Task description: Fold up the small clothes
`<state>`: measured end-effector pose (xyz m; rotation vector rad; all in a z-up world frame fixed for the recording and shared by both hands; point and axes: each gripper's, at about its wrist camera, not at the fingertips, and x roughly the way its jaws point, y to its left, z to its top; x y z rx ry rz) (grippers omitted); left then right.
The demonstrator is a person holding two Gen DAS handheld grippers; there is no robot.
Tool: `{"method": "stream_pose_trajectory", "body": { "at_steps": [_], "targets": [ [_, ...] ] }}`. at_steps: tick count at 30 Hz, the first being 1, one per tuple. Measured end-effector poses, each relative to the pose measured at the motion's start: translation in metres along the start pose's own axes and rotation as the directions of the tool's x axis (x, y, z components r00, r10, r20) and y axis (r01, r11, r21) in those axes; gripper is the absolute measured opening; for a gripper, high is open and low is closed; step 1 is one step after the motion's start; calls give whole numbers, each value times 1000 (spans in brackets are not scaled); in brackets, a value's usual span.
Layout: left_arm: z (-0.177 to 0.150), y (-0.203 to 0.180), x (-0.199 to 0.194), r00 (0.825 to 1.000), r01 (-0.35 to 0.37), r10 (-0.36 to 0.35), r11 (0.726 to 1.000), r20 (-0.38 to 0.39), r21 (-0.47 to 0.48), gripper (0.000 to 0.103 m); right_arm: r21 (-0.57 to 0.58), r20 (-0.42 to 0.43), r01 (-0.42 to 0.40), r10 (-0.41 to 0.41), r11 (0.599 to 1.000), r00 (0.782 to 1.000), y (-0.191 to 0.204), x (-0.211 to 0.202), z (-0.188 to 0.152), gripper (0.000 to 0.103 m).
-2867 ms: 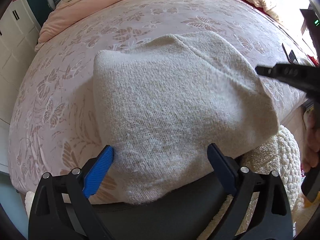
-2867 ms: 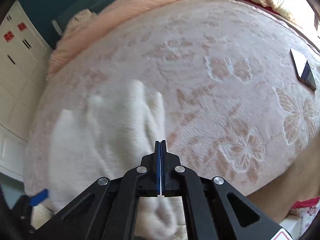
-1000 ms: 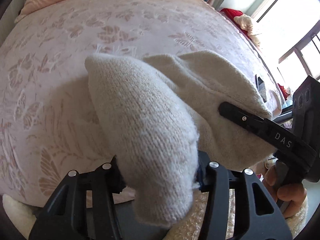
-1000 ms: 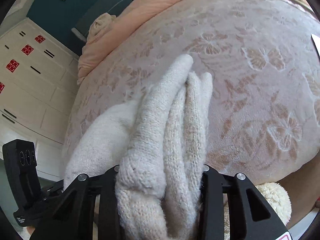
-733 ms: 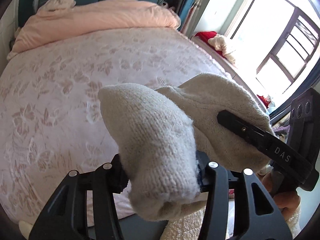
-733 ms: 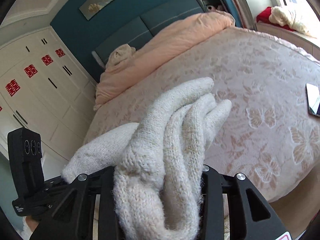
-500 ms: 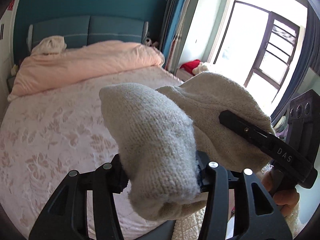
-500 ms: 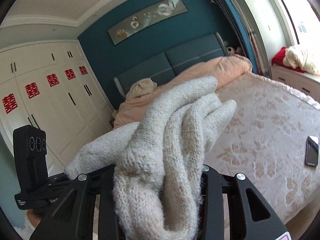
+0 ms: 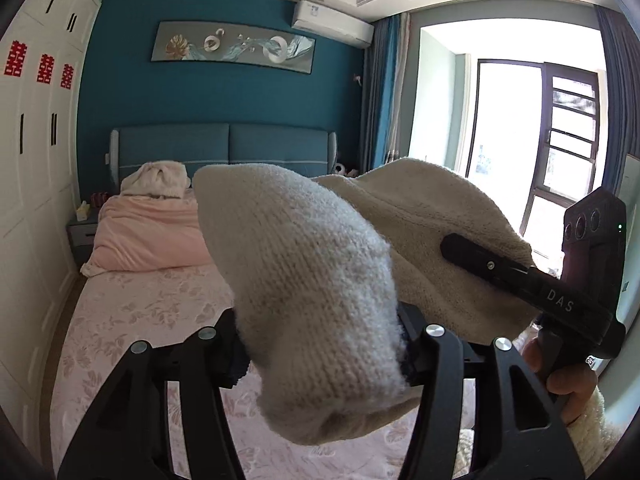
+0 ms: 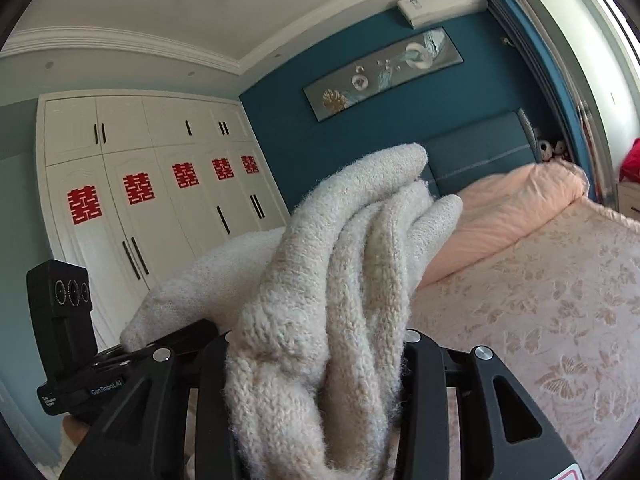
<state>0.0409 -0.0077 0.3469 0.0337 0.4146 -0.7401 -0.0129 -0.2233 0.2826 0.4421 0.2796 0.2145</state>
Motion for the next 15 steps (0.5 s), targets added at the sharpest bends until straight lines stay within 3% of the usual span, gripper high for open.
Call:
{"method": "stream_pose_trajectory", "body": {
  "at_steps": [3,4,5,6,7,8,9,10,11,13,15],
  "targets": [
    [-67,38,34,991,-25,16,998,-132,-65,60,96,-170,31,-14,995,985,-44,48,-89,45],
    [-100,51,49,984,-27,9,995,-178,-98,62,113,-249,72,-41,991,968,-62,66,-126,46],
    [-138,63,64,973,-38,6,990,-230,-136,67,138,-359,142,-84,980,930,-84,82,-166,47],
    [-180,75,79,956,-59,6,983,-293,-173,68,170,-471,228,-124,959,873,-106,92,-203,47],
    [-223,86,93,928,-111,26,972,-373,-209,68,188,-538,295,-153,937,829,-121,91,-234,46],
    [-263,97,99,890,-169,43,956,-454,-242,67,211,-553,328,-164,921,817,-132,79,-254,44],
    [-294,106,99,859,-209,38,937,-511,-281,66,213,-550,335,-171,918,817,-134,67,-264,44],
    [-316,112,94,844,-230,24,918,-535,-322,66,188,-548,335,-185,923,816,-133,57,-266,44],
    [-330,115,85,842,-247,21,903,-539,-351,67,151,-545,335,-204,930,813,-130,51,-265,45],
    [-341,121,73,858,-250,0,873,-513,-418,73,106,-542,328,-222,939,811,-125,51,-259,57],
    [-338,128,71,879,-251,-3,847,-476,-468,84,77,-532,333,-244,940,811,-126,61,-253,76]
  ]
}}
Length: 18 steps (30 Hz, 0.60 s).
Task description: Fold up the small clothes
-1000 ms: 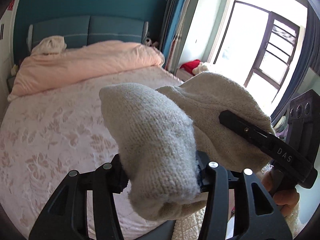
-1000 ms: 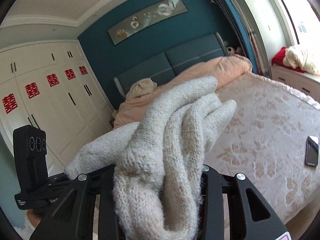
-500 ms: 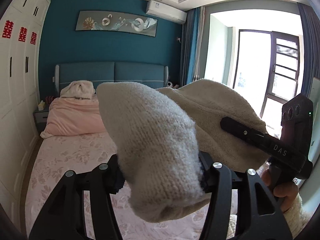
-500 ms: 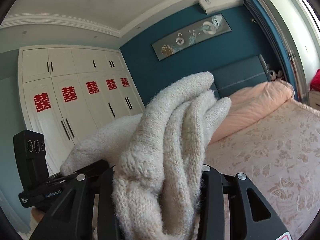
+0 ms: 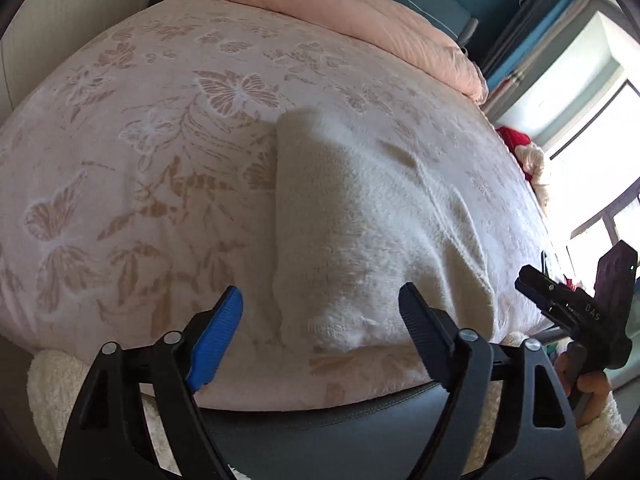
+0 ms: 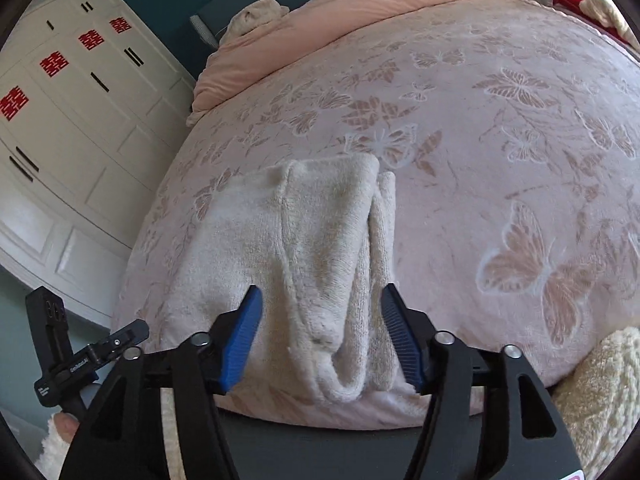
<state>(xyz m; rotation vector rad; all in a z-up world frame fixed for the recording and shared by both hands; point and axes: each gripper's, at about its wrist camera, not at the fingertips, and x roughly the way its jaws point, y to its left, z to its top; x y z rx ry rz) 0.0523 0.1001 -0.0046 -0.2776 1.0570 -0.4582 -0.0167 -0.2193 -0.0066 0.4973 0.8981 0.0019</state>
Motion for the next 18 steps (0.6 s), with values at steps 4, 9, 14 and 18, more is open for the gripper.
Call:
{"method": "stream_pose_trajectory", "body": {
  "at_steps": [4,9,14,18],
  "targets": [
    [24,-3,16,999,40,-39,997,13,-63,94,29,-83,22,-19,999,996,-14,49,11,82],
    [34,18,78,989,57,-84,974,-118,-218,93,192,-221,-8,51,981,974,-37,109,13,81],
    [32,15,83,986,84,-117,963,-117,-255,52,67,-146,-95,104,993,984,6,83,45,32],
    [62,-10,35,990,138,-137,976,16,-168,47,-136,10,-168,171,976,985,61,24,85,30]
  ]
}}
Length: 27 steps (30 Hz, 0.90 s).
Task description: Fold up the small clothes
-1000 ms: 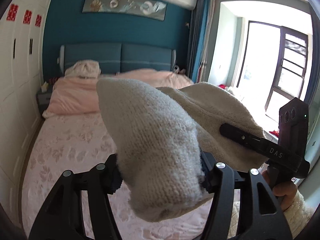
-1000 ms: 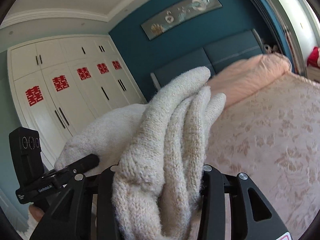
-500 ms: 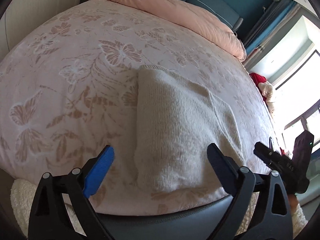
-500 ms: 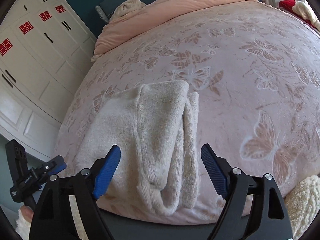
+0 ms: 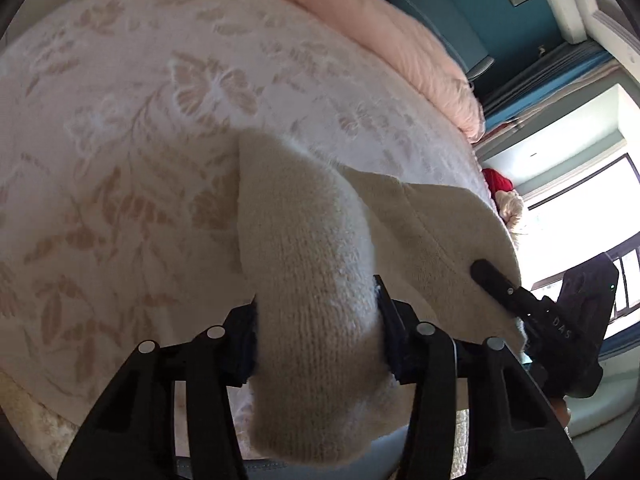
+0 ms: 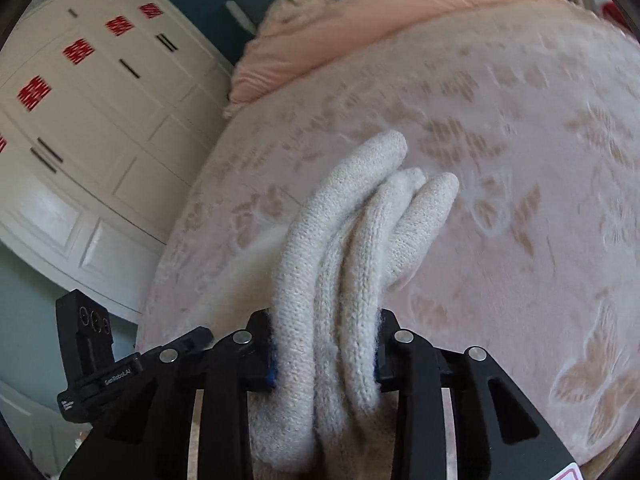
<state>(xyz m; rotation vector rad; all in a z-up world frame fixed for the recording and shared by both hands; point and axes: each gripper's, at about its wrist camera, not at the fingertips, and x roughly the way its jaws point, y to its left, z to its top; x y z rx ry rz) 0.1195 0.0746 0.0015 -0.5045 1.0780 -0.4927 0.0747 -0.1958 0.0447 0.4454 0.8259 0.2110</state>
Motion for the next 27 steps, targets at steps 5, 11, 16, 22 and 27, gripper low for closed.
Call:
{"method": "stream_pose_trajectory", "body": {
  "at_steps": [5,11,16,22,27],
  "targets": [
    [24,-16,-10,995,-70,63,993,73,98,60,41,-22,86,-85,995,996,-39,27,11,47],
    [-2,10,23,950,-313,310,937,42,153,61,124,-81,195,-186,973,979,-74,25,-20,28],
    [-26,-9,1,936,-351,338,918,101,186,74,-19,-154,162,-163,987,975,-36,38,-52,29],
    [-46,-17,28,908,-415,416,875,48,249,74,84,-161,216,-200,973,966,-61,62,-68,52],
    [-47,1,51,873,-457,486,841,-36,288,45,136,-161,116,-94,984,982,-64,59,-49,9]
  ]
}}
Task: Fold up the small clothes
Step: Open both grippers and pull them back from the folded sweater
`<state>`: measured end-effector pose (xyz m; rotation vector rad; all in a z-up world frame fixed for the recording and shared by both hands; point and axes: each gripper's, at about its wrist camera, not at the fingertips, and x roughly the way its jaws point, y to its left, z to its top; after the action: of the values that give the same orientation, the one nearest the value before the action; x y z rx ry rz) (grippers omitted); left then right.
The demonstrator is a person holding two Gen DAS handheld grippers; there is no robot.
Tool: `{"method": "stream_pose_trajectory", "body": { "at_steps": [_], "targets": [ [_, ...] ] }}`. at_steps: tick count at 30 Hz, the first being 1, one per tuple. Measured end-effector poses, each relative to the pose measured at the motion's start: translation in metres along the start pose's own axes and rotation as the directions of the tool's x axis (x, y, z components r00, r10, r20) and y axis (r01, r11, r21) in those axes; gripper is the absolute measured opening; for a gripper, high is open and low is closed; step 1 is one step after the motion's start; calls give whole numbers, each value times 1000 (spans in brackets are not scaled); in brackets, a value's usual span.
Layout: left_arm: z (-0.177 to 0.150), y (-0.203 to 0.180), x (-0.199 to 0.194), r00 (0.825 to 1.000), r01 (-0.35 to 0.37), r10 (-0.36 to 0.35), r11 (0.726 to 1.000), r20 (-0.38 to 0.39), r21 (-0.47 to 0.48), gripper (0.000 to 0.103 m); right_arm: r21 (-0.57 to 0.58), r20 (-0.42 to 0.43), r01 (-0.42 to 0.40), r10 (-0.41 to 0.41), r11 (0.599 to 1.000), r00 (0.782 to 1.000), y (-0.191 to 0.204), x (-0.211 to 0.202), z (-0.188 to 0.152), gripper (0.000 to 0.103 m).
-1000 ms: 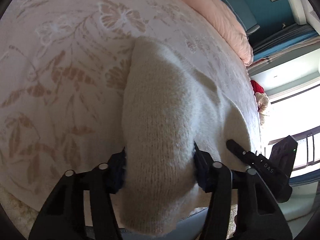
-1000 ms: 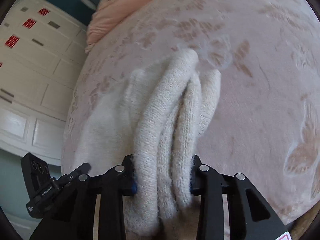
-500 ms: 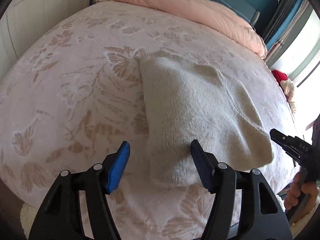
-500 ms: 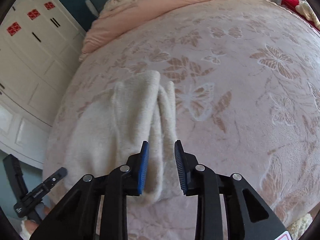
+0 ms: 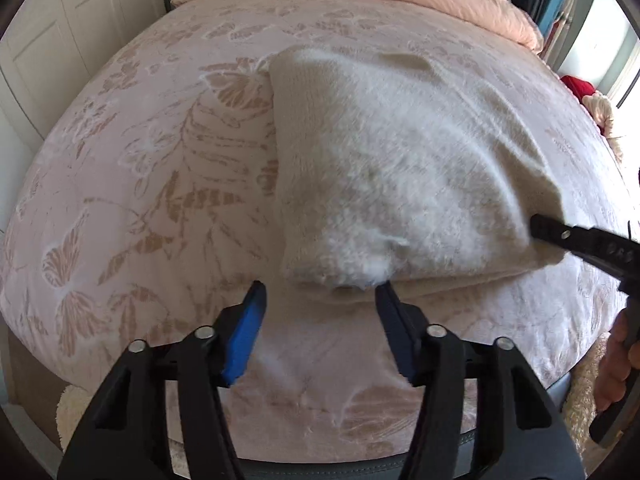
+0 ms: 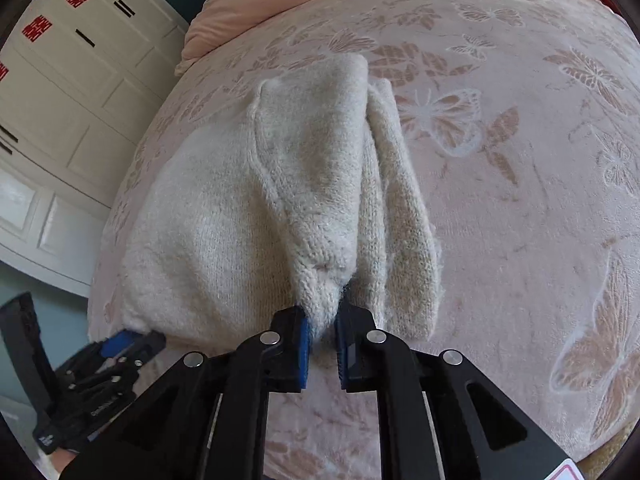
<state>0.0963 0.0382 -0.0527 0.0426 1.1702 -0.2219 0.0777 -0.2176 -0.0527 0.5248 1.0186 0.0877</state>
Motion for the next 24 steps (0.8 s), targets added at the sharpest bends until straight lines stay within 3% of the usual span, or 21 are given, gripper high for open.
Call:
{"method": "stream_pose_trajectory", "body": {
  "at_steps": [3,4,6,7,13,16,19,20,21,24],
  "targets": [
    [4,20,2,1000,0,-1,997,-7,-80,44,-50,75,25,-21,998,997,7,-25,11,8],
    [5,24,4,1000,8,-9,996,-8,-93,44,-75,46,69,-66,995,997,4,-14,12,8],
    [7,24,9,1000,-1,-1,996,-16,-92,44,-144,-106,162,-178,976,978,-8,32,1,8],
    [8,22,13,1000,-14,12,996,-19,-82,44,-157,-128,163,-184,974,974,-13,44,-7,8],
    [4,15,-6,998,-58,57,997,-16,-55,46,-124,40,198,-194,972,980,20,-18,-5,18],
    [-2,6,-29,997,-73,73,997,35,-6,48,-169,104,208,-192,963,976,40,-39,-11,18],
    [-4,-6,-42,997,-52,51,999,56,15,48,-220,35,248,-247,943,968,38,-6,-16,17],
    [-4,-10,-43,997,-50,49,999,56,16,48,-236,-20,282,-295,930,955,30,17,-19,15],
    [-5,-14,-43,997,-49,48,999,56,16,48,-247,-87,303,-332,920,939,20,38,-23,6],
    [-5,-22,-48,997,-54,53,998,55,15,48,-191,-54,266,-281,945,958,24,18,-25,6]
  ]
}}
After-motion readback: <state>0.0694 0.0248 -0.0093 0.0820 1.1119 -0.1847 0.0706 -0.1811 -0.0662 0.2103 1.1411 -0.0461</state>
